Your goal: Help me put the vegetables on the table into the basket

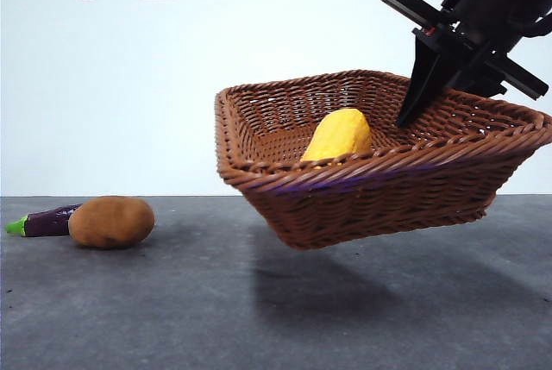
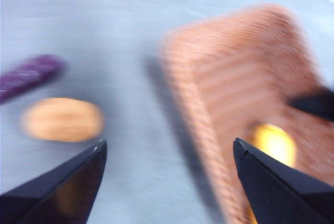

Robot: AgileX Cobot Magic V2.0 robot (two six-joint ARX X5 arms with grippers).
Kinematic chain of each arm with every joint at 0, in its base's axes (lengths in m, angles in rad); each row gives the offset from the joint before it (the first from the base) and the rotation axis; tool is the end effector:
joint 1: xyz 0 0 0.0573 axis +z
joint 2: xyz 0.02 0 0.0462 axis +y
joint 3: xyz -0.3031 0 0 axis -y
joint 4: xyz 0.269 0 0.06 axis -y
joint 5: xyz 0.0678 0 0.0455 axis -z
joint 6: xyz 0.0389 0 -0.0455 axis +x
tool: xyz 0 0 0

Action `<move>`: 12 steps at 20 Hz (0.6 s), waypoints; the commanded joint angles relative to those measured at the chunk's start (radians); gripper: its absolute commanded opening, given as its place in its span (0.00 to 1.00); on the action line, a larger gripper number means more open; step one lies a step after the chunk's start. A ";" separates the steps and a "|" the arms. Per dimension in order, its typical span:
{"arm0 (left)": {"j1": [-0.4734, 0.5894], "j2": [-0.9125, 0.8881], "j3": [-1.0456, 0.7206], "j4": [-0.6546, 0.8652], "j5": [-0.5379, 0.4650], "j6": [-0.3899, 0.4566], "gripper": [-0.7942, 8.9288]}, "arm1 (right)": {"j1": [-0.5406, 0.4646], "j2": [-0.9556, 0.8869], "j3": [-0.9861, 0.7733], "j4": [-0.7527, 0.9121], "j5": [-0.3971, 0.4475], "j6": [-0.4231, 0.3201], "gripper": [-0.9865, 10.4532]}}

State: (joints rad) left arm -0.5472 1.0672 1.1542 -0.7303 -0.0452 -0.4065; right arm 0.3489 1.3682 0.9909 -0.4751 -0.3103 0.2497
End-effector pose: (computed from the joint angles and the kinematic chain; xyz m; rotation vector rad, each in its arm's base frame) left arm 0.1904 -0.1139 0.3881 -0.1956 0.7067 -0.3490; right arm 0.2781 0.1138 0.2781 0.2089 0.9392 0.5065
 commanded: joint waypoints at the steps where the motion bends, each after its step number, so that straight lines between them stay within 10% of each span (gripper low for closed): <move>1: 0.090 0.024 0.027 -0.003 -0.007 0.034 0.50 | -0.004 -0.019 0.020 0.015 -0.016 -0.005 0.08; 7: 0.267 0.281 0.040 0.003 0.153 0.087 0.50 | -0.004 -0.133 0.048 -0.031 -0.016 -0.058 0.08; 12: 0.283 0.378 0.040 0.035 0.083 0.736 0.50 | -0.005 -0.271 0.048 -0.142 -0.013 -0.121 0.08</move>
State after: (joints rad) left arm -0.2668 1.4433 1.1976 -0.7036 0.0391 0.1211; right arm 0.3420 1.1023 1.0286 -0.6342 -0.3134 0.1349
